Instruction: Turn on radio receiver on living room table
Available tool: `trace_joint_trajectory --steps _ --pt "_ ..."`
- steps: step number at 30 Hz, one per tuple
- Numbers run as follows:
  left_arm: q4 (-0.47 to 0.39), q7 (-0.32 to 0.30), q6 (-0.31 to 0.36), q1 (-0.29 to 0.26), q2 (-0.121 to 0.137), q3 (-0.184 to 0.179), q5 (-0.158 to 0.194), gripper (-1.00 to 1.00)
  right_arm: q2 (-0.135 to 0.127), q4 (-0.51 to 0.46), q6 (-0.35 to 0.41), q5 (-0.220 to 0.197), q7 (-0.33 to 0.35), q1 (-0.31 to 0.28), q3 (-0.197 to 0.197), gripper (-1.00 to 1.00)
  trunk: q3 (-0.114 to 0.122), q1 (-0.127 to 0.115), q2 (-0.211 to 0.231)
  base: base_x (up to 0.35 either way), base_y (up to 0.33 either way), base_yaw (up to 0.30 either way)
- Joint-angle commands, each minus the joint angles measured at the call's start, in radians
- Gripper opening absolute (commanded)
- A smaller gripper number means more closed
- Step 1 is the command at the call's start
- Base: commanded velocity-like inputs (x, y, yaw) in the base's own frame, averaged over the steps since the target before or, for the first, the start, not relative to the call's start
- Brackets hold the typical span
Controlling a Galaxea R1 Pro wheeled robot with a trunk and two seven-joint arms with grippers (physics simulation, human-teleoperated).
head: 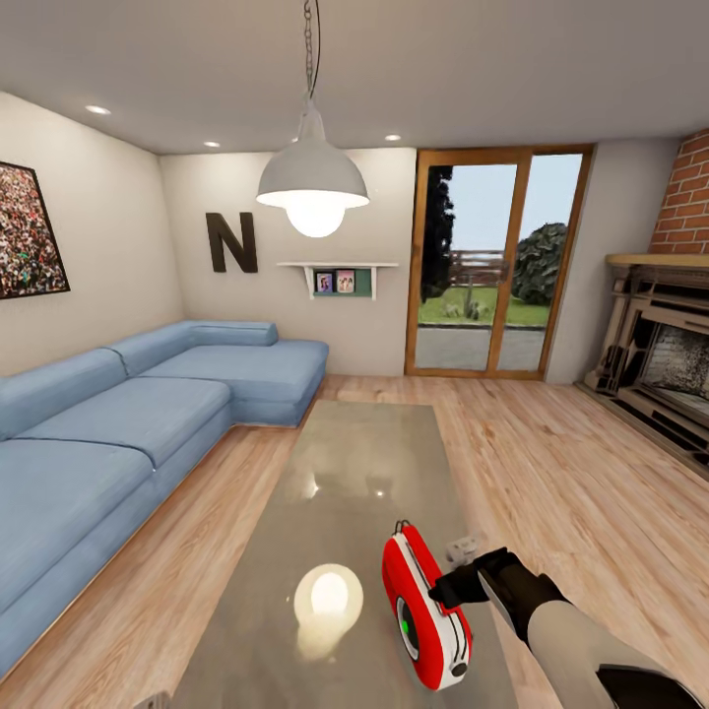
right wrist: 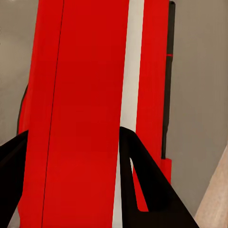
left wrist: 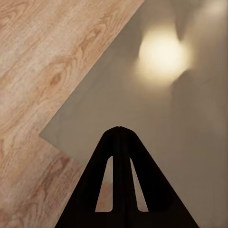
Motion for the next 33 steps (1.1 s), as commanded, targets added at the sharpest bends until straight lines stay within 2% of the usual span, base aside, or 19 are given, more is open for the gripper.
trace_joint_trajectory --steps 1,6,17,33 --pt "0.000 0.000 0.000 0.000 0.000 0.000 0.000 -1.00 0.000 -0.001 0.000 -0.004 0.000 0.000 -0.002 -1.00 -0.003 0.004 -0.007 0.000 0.000 0.000" --pt "0.000 0.000 0.000 0.000 0.000 0.000 0.000 -1.00 0.000 0.000 0.001 -0.004 0.000 0.000 -0.002 -1.00 -0.019 0.023 -0.042 0.000 0.000 0.000" --pt "0.000 0.000 0.000 0.000 0.000 0.000 0.000 -1.00 0.000 0.009 0.000 -0.004 0.001 0.000 -0.002 -1.00 -0.019 0.023 -0.042 0.000 0.000 0.000" --pt "0.000 0.000 0.000 0.000 0.000 0.000 0.000 -1.00 0.000 0.030 0.000 -0.004 0.001 0.000 -0.002 -1.00 -0.066 0.081 -0.147 0.000 0.000 0.000"
